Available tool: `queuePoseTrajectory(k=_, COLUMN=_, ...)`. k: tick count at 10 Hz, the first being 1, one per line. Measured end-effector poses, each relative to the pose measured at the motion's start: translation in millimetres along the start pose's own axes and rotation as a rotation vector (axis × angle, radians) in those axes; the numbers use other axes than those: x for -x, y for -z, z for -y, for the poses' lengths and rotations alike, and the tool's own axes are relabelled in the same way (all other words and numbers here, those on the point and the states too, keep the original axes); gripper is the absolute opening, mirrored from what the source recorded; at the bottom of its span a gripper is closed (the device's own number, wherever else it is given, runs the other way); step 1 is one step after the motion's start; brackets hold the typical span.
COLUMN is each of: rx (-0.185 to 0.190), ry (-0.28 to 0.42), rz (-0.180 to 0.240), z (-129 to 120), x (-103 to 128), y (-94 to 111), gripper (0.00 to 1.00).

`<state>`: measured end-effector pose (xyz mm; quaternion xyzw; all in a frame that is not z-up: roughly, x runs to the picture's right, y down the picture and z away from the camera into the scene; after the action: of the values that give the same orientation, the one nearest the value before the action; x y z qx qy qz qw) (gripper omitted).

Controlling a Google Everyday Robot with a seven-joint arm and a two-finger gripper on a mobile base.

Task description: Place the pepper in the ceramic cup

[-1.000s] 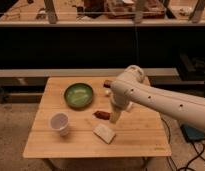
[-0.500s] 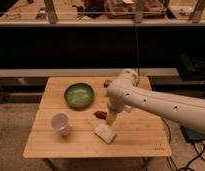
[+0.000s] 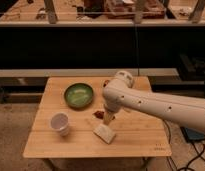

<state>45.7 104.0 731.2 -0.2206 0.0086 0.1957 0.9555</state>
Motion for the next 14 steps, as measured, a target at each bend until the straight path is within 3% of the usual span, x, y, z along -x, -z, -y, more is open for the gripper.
queuePoseTrajectory(k=3, rx=0.006, ry=0.007, rz=0.013, z=0, x=3, y=-3, gripper=0.8)
queuePoseTrajectory(k=4, rx=0.02, ry=0.04, rz=0.044, z=6, x=-1, y=-4, gripper=0.8)
queuePoseTrajectory(k=5, rx=0.051, ry=0.122, rz=0.136, z=18, x=-5, y=-8, gripper=0.8)
queuePoseTrajectory(k=6, rx=0.078, ry=0.187, rz=0.201, z=27, x=-8, y=-14, gripper=0.8)
queuePoseTrajectory(k=7, rx=0.09, ry=0.225, rz=0.234, z=31, x=-8, y=-17, gripper=0.8)
queuePoseTrajectory(k=11, rx=0.098, ry=0.31, rz=0.191, z=14, x=15, y=-44, gripper=0.8)
queuePoseTrajectory(k=12, rx=0.103, ry=0.319, rz=0.191, z=11, x=19, y=-51, gripper=0.8)
queuePoseTrajectory(k=14, rx=0.118, ry=0.319, rz=0.231, z=14, x=17, y=-59, gripper=0.8)
